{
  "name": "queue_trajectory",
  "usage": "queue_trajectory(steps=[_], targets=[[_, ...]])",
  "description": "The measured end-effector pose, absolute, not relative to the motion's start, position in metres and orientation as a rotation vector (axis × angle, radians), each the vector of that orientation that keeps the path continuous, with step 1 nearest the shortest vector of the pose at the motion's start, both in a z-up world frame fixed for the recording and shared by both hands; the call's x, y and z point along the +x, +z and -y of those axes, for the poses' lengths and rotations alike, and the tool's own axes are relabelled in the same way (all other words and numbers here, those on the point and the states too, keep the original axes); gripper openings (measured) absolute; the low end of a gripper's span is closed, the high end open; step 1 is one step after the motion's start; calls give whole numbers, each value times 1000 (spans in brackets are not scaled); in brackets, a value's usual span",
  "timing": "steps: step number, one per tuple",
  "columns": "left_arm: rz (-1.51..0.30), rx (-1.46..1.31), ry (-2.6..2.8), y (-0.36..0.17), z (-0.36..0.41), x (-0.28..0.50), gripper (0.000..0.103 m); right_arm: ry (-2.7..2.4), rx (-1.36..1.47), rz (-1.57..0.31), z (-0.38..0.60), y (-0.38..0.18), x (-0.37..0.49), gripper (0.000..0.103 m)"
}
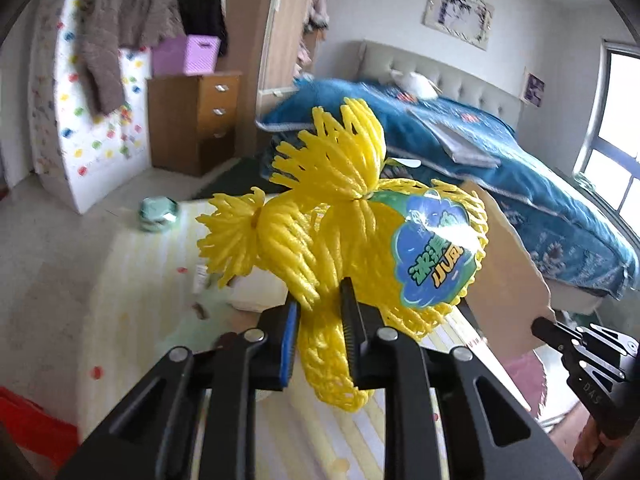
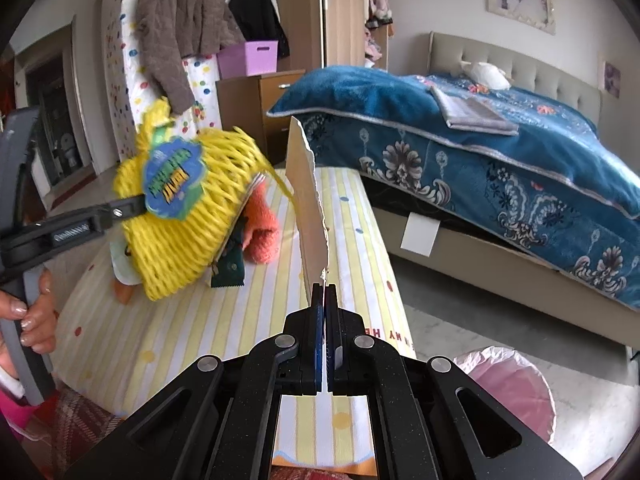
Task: Collect trash
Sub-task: 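Carry the fruit net and cardboard over the pink wastebasket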
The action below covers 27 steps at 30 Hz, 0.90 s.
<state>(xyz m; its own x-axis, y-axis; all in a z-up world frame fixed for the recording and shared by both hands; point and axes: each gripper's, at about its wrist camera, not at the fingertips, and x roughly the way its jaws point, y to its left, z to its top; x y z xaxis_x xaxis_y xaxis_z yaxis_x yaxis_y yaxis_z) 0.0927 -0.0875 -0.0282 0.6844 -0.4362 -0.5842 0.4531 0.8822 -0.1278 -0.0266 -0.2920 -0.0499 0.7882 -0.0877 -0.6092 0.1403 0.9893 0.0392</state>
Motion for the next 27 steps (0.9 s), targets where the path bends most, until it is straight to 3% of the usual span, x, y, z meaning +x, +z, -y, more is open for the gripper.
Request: queue_trajectory(steps=[14,27], targets=[[-567,95,-490,-4,102,16,18,-187,123,-608,311,-30,-78,1],[-587,215,-743,-26,218,-25,19,-431,202,-633,378,-40,-148,1]])
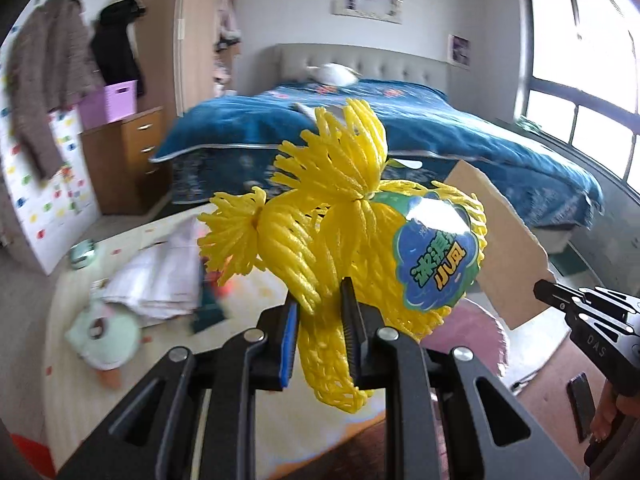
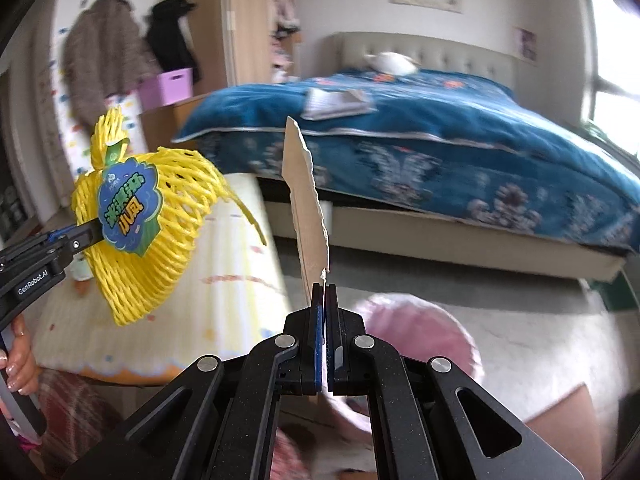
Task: Collect trash
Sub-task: 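Carry the fruit net and cardboard over the pink wastebasket, then open both tools over the wastebasket and swing back to the table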
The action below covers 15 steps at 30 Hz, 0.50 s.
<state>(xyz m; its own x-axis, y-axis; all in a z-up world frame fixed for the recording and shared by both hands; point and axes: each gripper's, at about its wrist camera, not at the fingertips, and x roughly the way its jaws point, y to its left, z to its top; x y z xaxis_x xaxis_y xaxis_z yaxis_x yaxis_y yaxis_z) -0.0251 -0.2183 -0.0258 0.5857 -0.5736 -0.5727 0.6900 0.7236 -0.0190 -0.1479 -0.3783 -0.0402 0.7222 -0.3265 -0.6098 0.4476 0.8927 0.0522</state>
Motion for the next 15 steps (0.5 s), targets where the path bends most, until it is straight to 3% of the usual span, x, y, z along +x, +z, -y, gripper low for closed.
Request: queue_trajectory(steps=[15], targets=[[-653,365,-815,-65,349,-41,25,-662,371,-729,475,-94,-196,1]])
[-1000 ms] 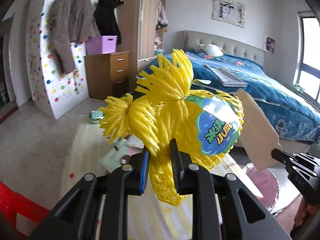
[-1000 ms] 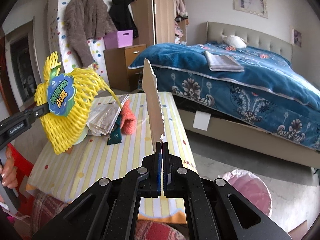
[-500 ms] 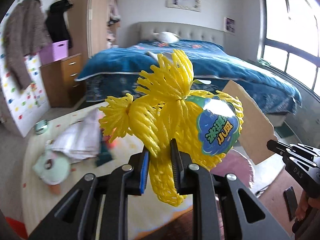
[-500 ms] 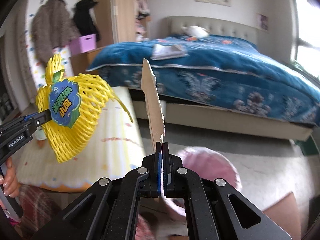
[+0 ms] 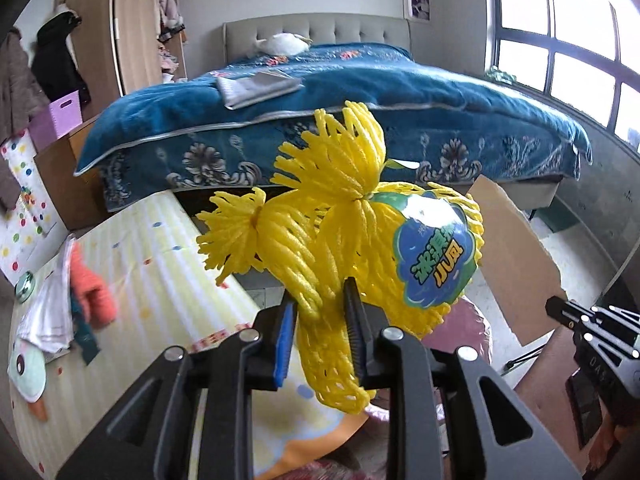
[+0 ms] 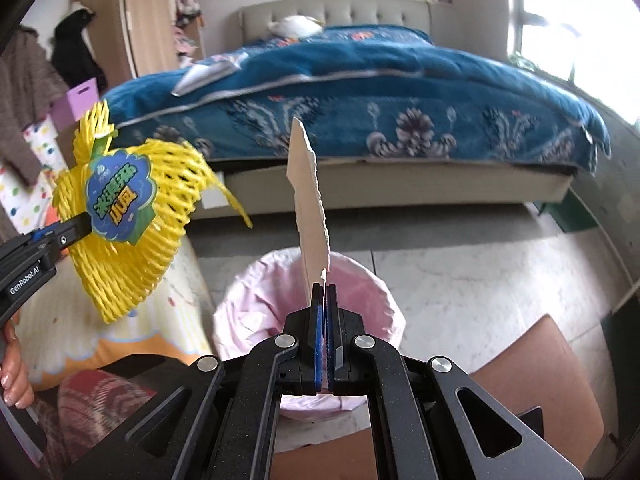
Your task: Collect trash
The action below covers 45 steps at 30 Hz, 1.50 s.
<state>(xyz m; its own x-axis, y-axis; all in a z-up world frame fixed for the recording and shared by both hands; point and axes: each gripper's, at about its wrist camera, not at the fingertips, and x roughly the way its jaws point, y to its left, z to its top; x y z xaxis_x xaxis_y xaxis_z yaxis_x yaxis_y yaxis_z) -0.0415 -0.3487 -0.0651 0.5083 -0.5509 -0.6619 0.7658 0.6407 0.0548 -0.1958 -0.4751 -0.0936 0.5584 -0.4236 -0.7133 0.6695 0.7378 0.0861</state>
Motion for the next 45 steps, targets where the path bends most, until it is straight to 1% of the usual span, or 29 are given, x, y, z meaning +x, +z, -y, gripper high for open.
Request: queue_trajectory(steps=[1,2,3,4,5,6,7,9,16,19,22,26,30,38,42,45], targets=[[-658,371,-816,-68,355,-40,26,-669,382,-737,481,-98,-195,1],[-666,381,-817,-71,362,-39,32,-674,390,-744,487,-103,-194,1],[-675,389,-820,-74,369,-39,35,-677,396,-749,489,-106,-193,3],[-683,399,-826,-77,375,-38,50,-670,407,-755,493,-110,-190,6],[-693,413,-827,-81,380,-37,65,-660,412,-763,496,-114,-188,6],[-699,420,-828,-84,385,-37,67,-654,414,-767,498,-116,-187,15],[-701,419,-834,-85,385,-36,68,-658,411,-770,498,-118,-187,27],[-701,412,-846,-85,381,-35,71,-656,406,-762,497,-118,-189,38],[-696,358,-784,-75,339,-19,73,-619,411,-686,484,-103,-199,38],[-694,318,-739,-66,311,-12,74,-561,376,-620,465,-86,-199,38],[-689,282,-706,-58,284,-8,74,-501,363,-583,455,-75,-196,38],[-668,246,-656,-48,239,-8,75,-405,300,-541,417,-53,-185,38],[-645,238,-575,-42,196,-6,78,-306,275,-554,389,-39,-161,38],[-641,173,-379,-37,101,16,79,-125,172,-591,325,-24,-104,38],[-644,143,-276,-37,59,31,82,-55,144,-611,294,-24,-73,45],[-649,123,-206,-38,33,46,83,-13,125,-630,273,-26,-49,47]])
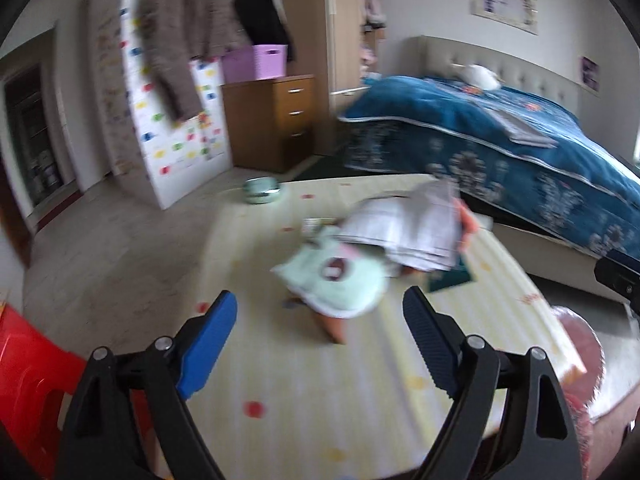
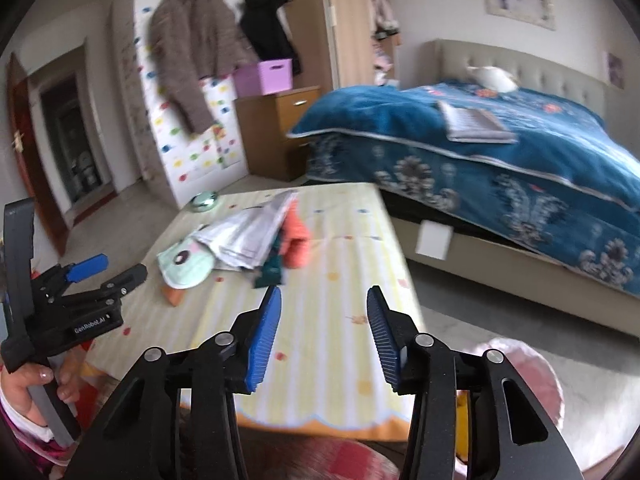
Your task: Collect trash
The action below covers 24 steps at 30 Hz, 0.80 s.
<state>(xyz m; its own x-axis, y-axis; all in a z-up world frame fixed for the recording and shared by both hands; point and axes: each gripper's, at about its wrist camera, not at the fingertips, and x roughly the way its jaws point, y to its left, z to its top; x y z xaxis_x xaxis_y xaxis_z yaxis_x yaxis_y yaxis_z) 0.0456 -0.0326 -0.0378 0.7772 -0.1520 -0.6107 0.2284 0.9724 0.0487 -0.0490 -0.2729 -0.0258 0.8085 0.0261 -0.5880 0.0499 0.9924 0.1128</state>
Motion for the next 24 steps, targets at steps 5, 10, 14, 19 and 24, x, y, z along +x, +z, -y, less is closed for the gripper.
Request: queue_trajectory(steps=[5,10,14,19,24], targets=[[-666,97,-128,-40,1,72,83,28,109,-666,244,-34,-12,49],[-679,78,-99,-45,-15,100,83,29,79,-676,227,-41,31,50],[-678,86,-77,-43,-15,129,83,18,72,-675,229,-43,63,50],[-672,92,-74,-40,-4,164,83,7,77,-675,238,-45,101,50],[-681,101,-77,-46,7,186,83,10,143,-711,249,-57,135,55]])
